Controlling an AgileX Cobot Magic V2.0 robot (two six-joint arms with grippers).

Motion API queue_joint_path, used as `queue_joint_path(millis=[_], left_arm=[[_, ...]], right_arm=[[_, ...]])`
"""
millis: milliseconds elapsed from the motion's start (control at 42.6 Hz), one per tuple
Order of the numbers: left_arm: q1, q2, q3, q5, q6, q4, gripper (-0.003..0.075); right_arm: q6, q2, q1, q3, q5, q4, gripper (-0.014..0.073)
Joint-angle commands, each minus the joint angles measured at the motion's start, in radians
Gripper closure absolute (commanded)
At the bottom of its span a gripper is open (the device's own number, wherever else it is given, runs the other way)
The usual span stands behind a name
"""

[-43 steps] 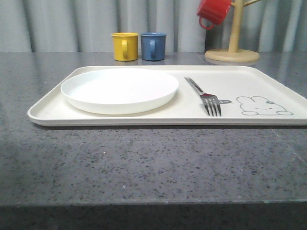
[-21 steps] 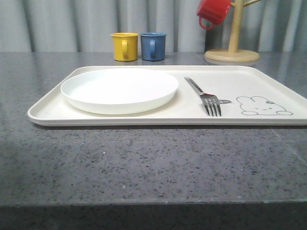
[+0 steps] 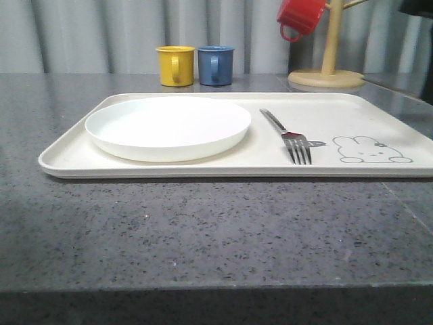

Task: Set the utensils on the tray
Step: 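Carry the chopsticks onto the tray beside the fork and release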

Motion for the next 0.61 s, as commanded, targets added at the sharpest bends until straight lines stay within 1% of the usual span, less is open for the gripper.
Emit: queue_joint_path(millis=[0, 117, 258, 305, 446, 517, 587], left_arm=[[0.000, -0.004, -0.025, -0.072, -0.015, -0.012, 0.0291], [0.000, -0.004, -0.025, -0.072, -0.015, -0.012, 0.0291], [0.000, -0.004, -0.025, -0.072, -0.015, -0.012, 0.0291], [0.000, -0.004, -0.025, -0.072, -0.015, -0.012, 0.0291], [0.000, -0.004, -0.025, -0.074, -0.015, -0.012, 0.0291], [0.000, -0.004, -0.025, -0.074, -0.015, -0.012, 0.0291], [0.000, -0.004, -0.025, -0.074, -0.015, -0.012, 0.0291]], right_arm=[[0.026, -0.038, 0.067, -0.034, -0.036, 0.081, 0.0592], [0.118, -0.016, 0.135, -0.035, -0.094, 0.088, 0.0591], [0.231, 0.022, 0.158, -0.035, -0.164, 0.089, 0.0591], [0.254, 0.034, 0.160, -0.035, -0.177, 0.089, 0.0591], [0.259, 0.060, 0.160, -0.035, -0.184, 0.087, 0.0588], [0.260, 0.066, 0.160, -0.035, -0.186, 0.086, 0.0551], [0.260, 0.068, 0.160, -0.035, -0.179, 0.086, 0.0462]])
